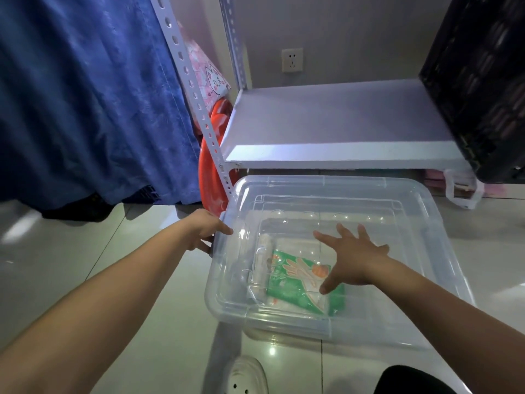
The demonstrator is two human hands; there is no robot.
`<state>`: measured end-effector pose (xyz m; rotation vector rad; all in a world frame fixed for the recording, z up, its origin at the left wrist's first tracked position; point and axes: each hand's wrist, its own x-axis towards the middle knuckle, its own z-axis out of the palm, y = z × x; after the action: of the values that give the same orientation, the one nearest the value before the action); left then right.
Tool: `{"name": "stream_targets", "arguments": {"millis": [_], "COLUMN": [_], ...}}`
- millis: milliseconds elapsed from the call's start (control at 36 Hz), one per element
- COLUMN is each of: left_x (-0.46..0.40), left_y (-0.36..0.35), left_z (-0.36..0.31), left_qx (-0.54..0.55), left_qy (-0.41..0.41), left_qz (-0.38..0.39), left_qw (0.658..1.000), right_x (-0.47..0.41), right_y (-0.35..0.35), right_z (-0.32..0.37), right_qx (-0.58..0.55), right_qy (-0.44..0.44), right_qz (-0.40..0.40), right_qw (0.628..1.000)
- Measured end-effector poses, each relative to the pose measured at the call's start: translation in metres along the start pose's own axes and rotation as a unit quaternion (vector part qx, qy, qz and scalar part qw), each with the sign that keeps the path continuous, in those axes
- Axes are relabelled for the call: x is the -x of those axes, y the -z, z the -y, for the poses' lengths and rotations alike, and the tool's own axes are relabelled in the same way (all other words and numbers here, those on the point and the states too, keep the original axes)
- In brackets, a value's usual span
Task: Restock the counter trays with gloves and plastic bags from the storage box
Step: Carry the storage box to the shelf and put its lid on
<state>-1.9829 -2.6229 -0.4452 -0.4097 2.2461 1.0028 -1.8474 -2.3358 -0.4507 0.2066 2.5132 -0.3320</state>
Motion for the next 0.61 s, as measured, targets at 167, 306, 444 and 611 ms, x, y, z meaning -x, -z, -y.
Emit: {"name": "stream_targets", "arguments": {"millis": [167, 306, 444, 611], "left_x": [0.005, 0.016, 0.025, 0.036], "left_y": [-0.013, -0.036, -0.073, -0.119], "left_z": [-0.008, -0.005, 0.008, 0.029], "left_qx": [-0.068, -0.222, -0.328, -0.426], "left_qy": [-0.043, -0.087, -0.284, -0.333], "left_qz": [-0.067, -0.170, -0.198, -0.068], "left_qw": [0.994, 0.956, 0.879, 0.838], "right_x": [0.000, -0.004, -0.001, 0.023], "right_y": [0.001, -0.001, -0.013, -0.004], "right_z": [0.000, -0.001, -0.014, -0.061], "right_qx": [-0.015, -0.024, -0.053, -0.166], "right_qy": [0.001, 0.007, 0.033, 0.013], "right_qz": [0.004, -0.003, -0.045, -0.247], "right_qw": [1.000, 1.000, 0.997, 0.955]}}
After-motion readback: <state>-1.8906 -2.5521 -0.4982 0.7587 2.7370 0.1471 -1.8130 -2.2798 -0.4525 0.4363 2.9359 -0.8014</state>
